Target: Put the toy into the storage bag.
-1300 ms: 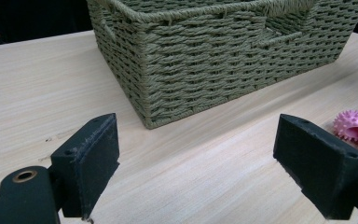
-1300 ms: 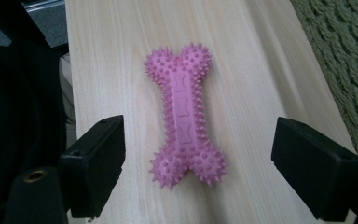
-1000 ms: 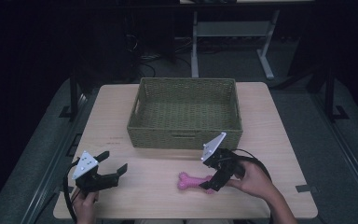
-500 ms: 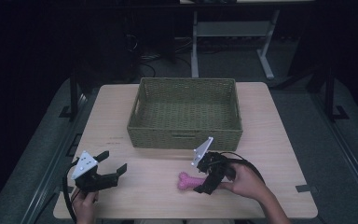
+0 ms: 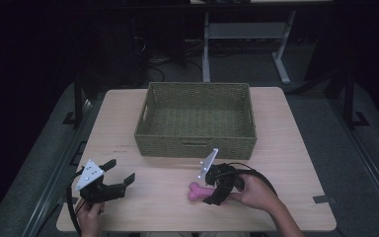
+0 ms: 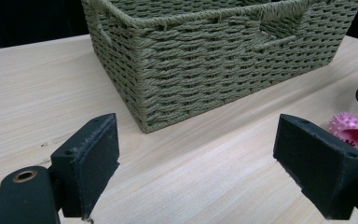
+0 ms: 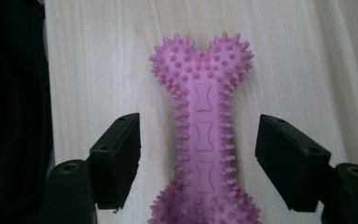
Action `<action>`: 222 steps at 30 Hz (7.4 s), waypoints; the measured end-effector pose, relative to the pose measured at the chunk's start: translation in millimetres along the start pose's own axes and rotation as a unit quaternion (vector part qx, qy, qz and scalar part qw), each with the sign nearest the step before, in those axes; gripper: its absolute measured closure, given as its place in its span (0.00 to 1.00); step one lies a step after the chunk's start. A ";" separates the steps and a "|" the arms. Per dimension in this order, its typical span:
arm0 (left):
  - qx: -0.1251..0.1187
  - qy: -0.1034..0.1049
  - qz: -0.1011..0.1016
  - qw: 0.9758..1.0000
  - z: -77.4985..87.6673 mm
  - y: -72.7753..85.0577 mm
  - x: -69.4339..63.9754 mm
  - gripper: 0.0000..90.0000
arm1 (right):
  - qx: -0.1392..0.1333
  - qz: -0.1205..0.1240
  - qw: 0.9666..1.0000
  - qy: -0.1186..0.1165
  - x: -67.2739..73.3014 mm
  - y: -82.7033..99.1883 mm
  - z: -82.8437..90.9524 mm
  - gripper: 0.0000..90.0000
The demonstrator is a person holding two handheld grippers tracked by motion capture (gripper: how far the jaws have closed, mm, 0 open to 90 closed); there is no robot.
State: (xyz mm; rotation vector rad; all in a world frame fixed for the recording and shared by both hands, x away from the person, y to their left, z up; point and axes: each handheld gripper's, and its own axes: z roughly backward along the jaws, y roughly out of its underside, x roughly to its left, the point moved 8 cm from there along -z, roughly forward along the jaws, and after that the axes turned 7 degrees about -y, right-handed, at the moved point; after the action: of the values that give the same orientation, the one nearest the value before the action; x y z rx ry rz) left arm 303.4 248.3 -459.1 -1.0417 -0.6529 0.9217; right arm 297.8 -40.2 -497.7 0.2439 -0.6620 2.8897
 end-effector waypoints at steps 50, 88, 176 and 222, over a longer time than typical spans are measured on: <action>-0.003 -0.003 0.010 1.000 2.0 0.2 4.2 0.15 | 0.034 0.028 0.999 0.000 -4.7 4.7 -4.4 0.65; -0.004 -0.005 0.011 1.000 2.6 0.4 4.9 0.15 | -0.032 0.042 0.999 -0.004 -36.8 -40.8 97.2 0.65; -0.004 0.000 0.009 1.000 -0.1 -0.7 2.6 0.15 | -0.018 -0.068 0.997 -0.012 -161.7 -54.6 123.8 0.65; -0.004 0.005 0.007 1.000 -0.7 -0.7 0.5 0.15 | 0.006 -0.105 0.994 -0.023 -174.6 -25.8 89.4 0.64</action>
State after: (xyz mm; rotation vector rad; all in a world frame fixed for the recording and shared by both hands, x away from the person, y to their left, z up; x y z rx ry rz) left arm 304.4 248.3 -458.7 -1.0588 -0.6416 0.9259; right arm 483.6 -78.7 -441.7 0.3601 -0.5871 2.6955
